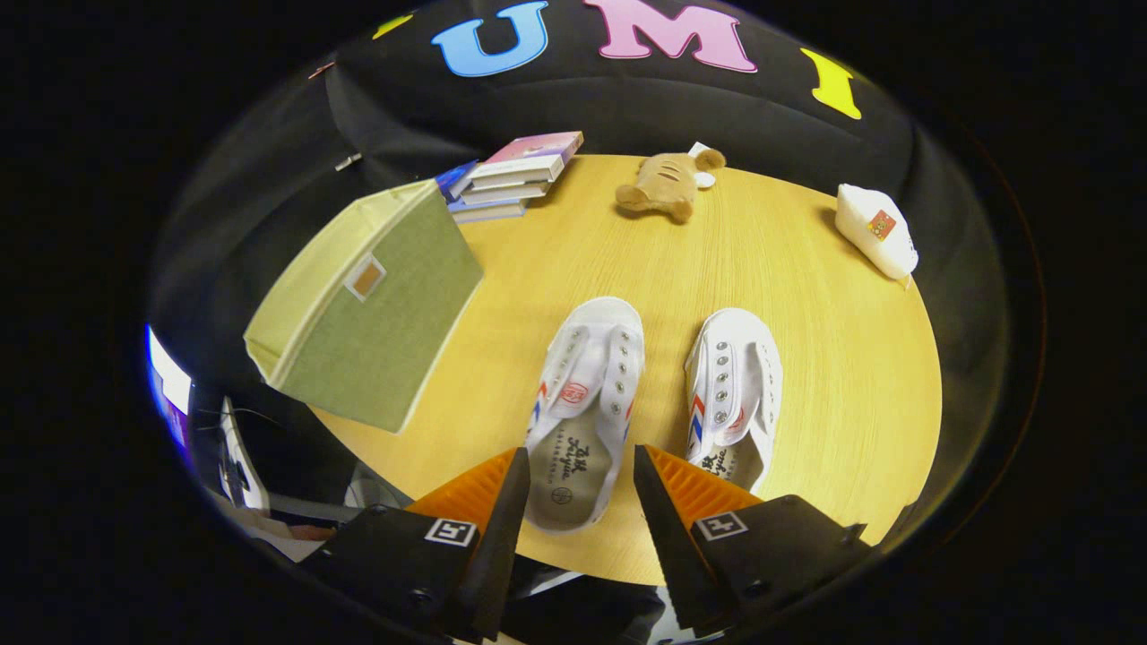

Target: Open the storage box then place both shoes into the box .Put the left shoe in first, then the right shoe, with the right side of both shoes facing outward in a uniform manner.

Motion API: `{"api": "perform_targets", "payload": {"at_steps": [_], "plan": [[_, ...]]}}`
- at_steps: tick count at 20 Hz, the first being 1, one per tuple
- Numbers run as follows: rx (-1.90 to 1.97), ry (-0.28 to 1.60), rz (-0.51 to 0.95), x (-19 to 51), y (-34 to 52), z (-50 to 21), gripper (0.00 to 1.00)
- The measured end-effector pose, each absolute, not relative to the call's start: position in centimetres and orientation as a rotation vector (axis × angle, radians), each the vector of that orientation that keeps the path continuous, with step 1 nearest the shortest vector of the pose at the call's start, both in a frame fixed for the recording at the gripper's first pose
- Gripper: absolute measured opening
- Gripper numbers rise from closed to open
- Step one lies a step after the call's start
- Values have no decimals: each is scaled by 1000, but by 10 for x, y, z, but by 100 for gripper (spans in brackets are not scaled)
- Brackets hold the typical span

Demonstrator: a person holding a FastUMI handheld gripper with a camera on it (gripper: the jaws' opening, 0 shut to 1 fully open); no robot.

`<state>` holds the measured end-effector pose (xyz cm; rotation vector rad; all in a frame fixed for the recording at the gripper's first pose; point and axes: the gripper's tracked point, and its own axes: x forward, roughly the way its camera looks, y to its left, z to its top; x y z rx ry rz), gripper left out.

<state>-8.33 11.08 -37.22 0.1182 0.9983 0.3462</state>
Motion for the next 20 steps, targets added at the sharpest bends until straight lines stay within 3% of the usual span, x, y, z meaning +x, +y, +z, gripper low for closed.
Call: {"api": "perform_targets", "payload": {"at_steps": [3, 7, 9, 14, 16, 20], "plan": [[33, 991, 307, -68, 102, -394, 62], [-10, 994, 285, -49, 102, -414, 60], [-1, 1005, 273, -44, 104, -419, 53], [7, 1078, 228, -47, 100, -431, 12], [95, 1074, 234, -47, 105, -425, 5], [165, 1014, 215, -42, 108, -410, 5]]}}
